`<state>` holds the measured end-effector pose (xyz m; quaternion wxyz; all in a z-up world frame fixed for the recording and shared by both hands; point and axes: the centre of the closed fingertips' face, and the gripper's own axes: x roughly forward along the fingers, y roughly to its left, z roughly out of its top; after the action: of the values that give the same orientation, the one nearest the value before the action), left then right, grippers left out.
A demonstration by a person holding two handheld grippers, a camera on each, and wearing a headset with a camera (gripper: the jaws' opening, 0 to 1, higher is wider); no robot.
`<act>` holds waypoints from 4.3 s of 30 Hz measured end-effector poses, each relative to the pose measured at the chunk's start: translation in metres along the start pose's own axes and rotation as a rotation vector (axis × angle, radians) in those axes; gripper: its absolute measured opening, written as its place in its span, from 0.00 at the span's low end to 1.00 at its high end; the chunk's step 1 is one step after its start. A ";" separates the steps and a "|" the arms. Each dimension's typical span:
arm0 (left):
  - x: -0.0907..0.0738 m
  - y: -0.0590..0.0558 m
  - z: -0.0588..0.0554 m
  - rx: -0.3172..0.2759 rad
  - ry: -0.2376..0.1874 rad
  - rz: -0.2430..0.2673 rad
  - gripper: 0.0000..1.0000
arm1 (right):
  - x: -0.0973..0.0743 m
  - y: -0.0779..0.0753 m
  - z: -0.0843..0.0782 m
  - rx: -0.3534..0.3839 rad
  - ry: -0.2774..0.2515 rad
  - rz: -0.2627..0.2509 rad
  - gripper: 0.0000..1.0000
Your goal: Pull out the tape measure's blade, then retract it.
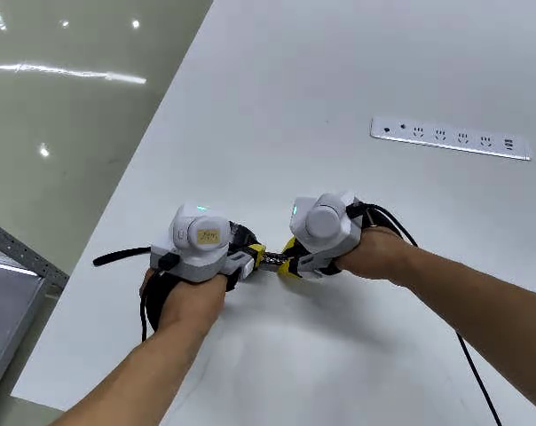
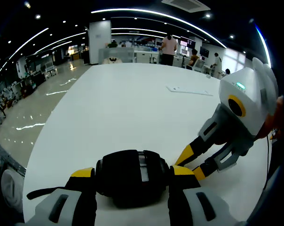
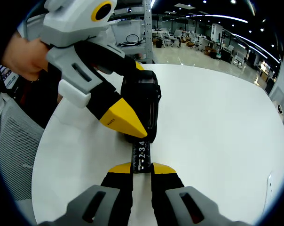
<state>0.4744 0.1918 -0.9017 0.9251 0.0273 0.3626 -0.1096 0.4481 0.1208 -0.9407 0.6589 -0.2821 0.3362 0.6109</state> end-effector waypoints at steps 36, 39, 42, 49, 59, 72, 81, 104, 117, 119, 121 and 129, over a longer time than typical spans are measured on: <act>0.001 0.000 0.001 -0.001 -0.015 -0.001 0.58 | 0.012 -0.002 0.017 -0.068 0.006 -0.008 0.13; 0.001 0.001 0.001 -0.002 -0.016 -0.002 0.58 | 0.013 -0.001 0.018 -0.070 0.005 -0.008 0.13; 0.001 0.002 0.001 -0.004 -0.017 -0.001 0.58 | 0.014 -0.001 0.020 -0.071 0.007 -0.009 0.13; 0.001 0.002 0.001 -0.002 -0.019 -0.001 0.58 | 0.016 -0.001 0.021 -0.072 0.009 -0.012 0.13; 0.000 0.002 0.000 -0.003 -0.020 -0.004 0.57 | 0.018 -0.001 0.023 -0.091 0.013 -0.013 0.13; 0.000 0.001 0.000 -0.006 -0.027 -0.006 0.57 | 0.020 -0.001 0.023 -0.100 0.014 -0.015 0.13; 0.000 0.001 0.002 -0.002 -0.041 0.000 0.58 | 0.019 -0.002 0.022 -0.093 0.016 -0.031 0.14; -0.006 0.002 0.004 0.000 -0.066 0.011 0.60 | 0.011 -0.001 0.020 -0.033 0.020 -0.099 0.26; -0.021 -0.003 0.000 -0.009 -0.052 -0.007 0.64 | -0.007 0.002 0.025 0.075 -0.031 -0.163 0.32; -0.025 -0.003 0.000 -0.007 -0.052 -0.003 0.65 | -0.011 0.005 0.024 0.091 -0.034 -0.171 0.33; -0.029 -0.003 0.000 -0.004 -0.053 -0.001 0.66 | -0.015 0.007 0.024 0.113 -0.043 -0.184 0.35; -0.042 0.000 0.004 0.024 -0.060 0.009 0.70 | -0.029 0.012 0.025 0.193 -0.082 -0.228 0.39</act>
<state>0.4476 0.1991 -0.8706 0.9356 0.0367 0.3334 -0.1103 0.4381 0.1233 -0.9023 0.7611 -0.2288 0.3321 0.5080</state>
